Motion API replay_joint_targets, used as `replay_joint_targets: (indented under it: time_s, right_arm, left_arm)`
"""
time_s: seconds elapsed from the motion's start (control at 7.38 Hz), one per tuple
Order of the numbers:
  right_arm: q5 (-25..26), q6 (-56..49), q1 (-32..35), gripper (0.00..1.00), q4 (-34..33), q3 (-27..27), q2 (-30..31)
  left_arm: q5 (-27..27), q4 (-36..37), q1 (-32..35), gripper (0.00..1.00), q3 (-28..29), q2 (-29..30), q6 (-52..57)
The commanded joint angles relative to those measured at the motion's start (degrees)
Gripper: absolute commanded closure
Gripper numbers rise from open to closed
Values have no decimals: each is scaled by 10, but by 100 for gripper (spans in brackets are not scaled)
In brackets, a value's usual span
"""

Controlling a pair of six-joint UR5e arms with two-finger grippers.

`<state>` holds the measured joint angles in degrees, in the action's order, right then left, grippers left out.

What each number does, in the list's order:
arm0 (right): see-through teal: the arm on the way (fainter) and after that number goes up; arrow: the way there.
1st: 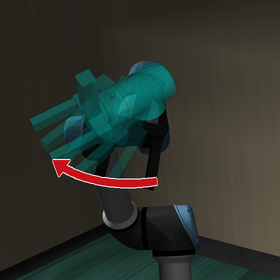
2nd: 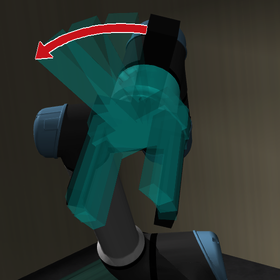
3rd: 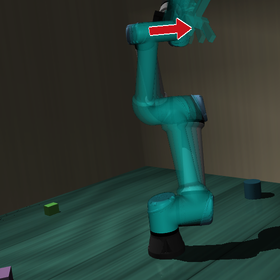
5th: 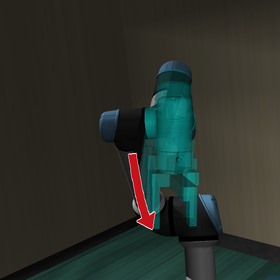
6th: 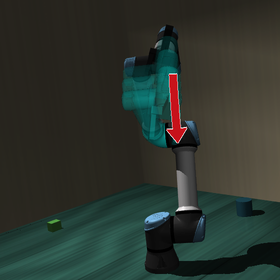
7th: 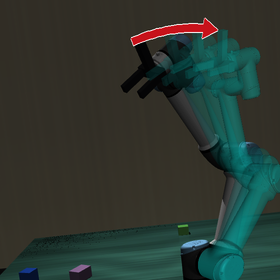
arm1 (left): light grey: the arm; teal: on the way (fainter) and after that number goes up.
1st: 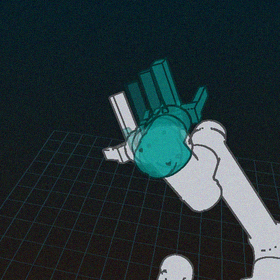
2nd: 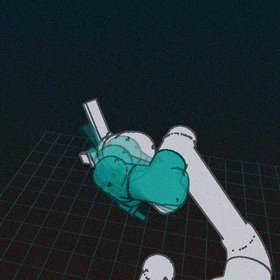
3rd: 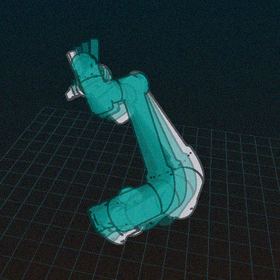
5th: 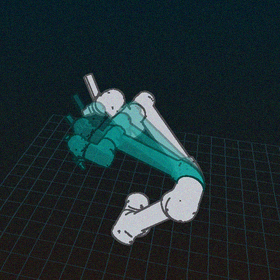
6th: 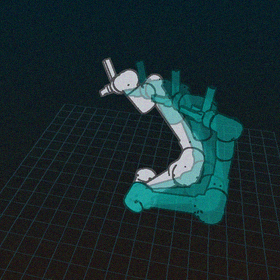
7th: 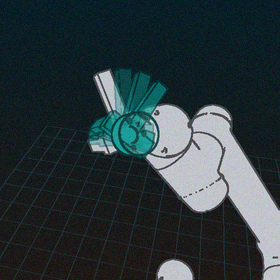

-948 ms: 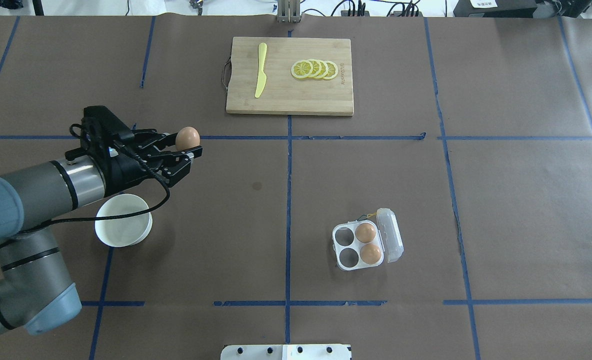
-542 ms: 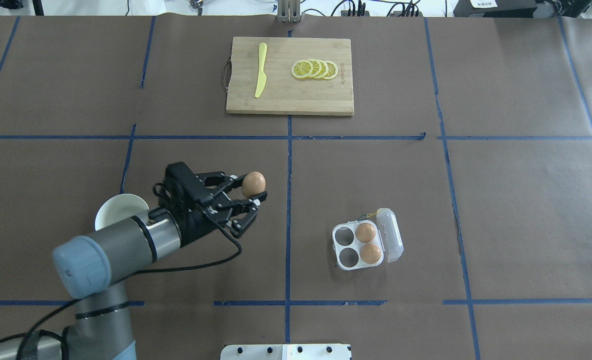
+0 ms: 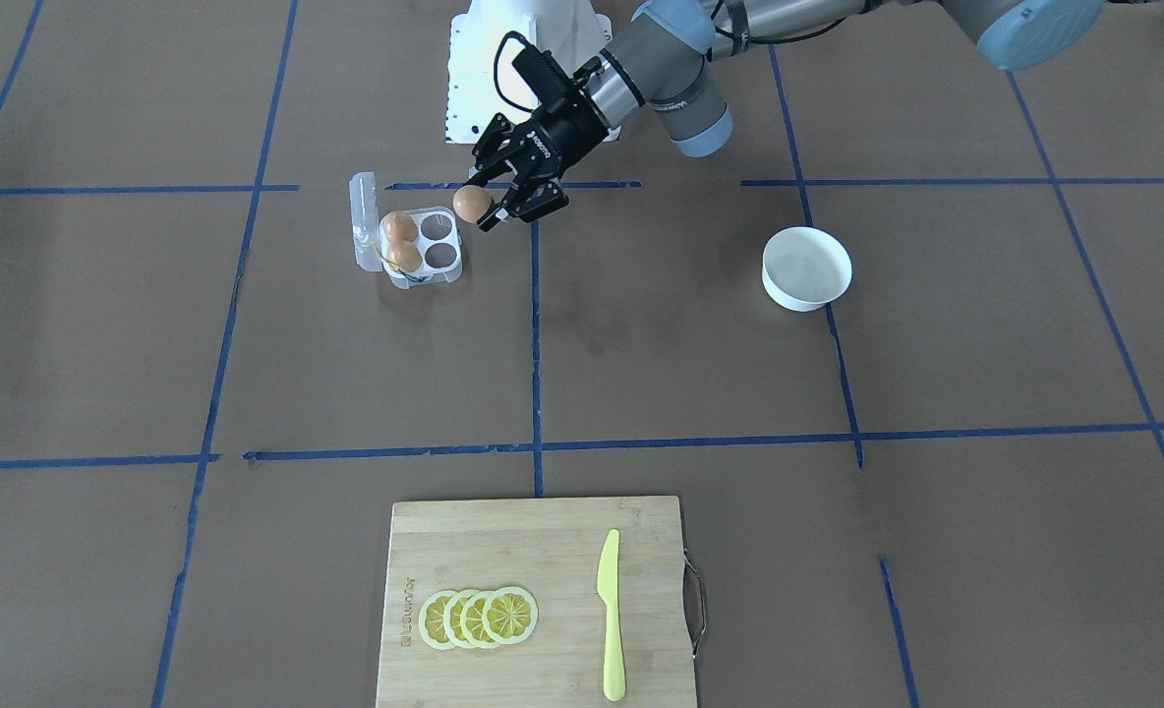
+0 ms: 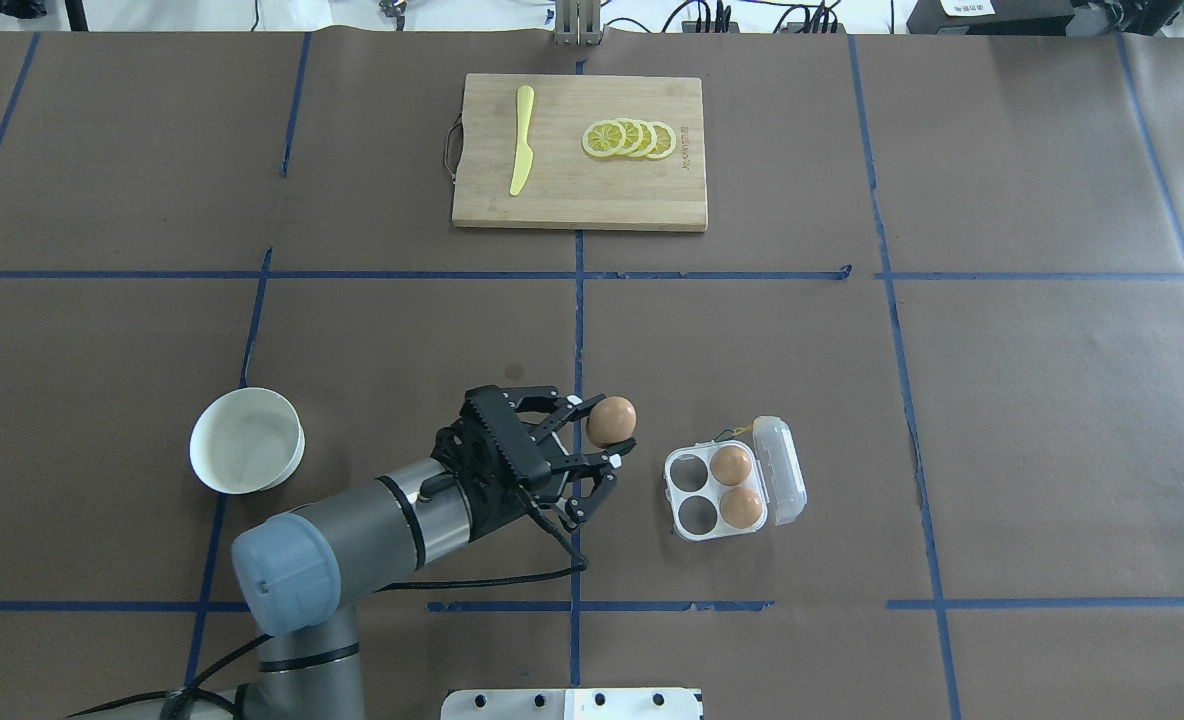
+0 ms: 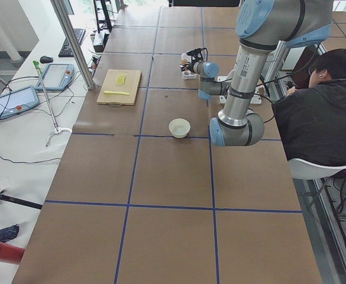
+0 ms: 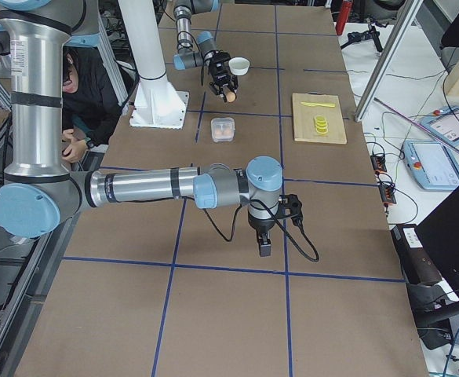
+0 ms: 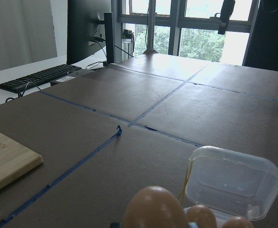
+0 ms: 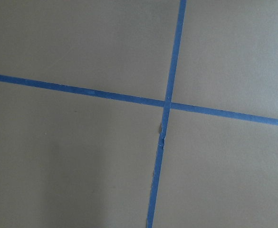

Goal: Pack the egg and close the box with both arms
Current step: 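Lift the egg with the left gripper and carry it to the egg box, then lower the egg into the empty slot and open the left gripper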

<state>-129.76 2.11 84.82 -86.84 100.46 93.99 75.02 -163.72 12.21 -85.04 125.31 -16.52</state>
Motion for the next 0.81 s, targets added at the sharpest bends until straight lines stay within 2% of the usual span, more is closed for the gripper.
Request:
replay_joint_targets:
  time_s: [0.0, 0.14, 0.27, 0.41, 0.54, 0.68]
  right_arm:
    - [0, 0, 0, 0, 0, 0, 1]
    - [1, 0, 0, 0, 0, 0, 1]
    - [1, 0, 0, 0, 0, -1, 1]
    - [1, 0, 1, 0, 0, 0, 1]
    - [0, 0, 0, 0, 0, 0, 1]
    - [1, 0, 1, 0, 0, 0, 1]
  left_arm:
    - [3, -2, -6, 92, 57, 42, 5]
    - [3, -1, -17, 86, 72, 54, 5]
    - [3, -2, -19, 76, 84, 58, 5]
    - [3, -2, -22, 56, 89, 58, 5]
    - [3, -2, -24, 40, 91, 58, 5]
    - [4, -2, -28, 37, 92, 58, 5]
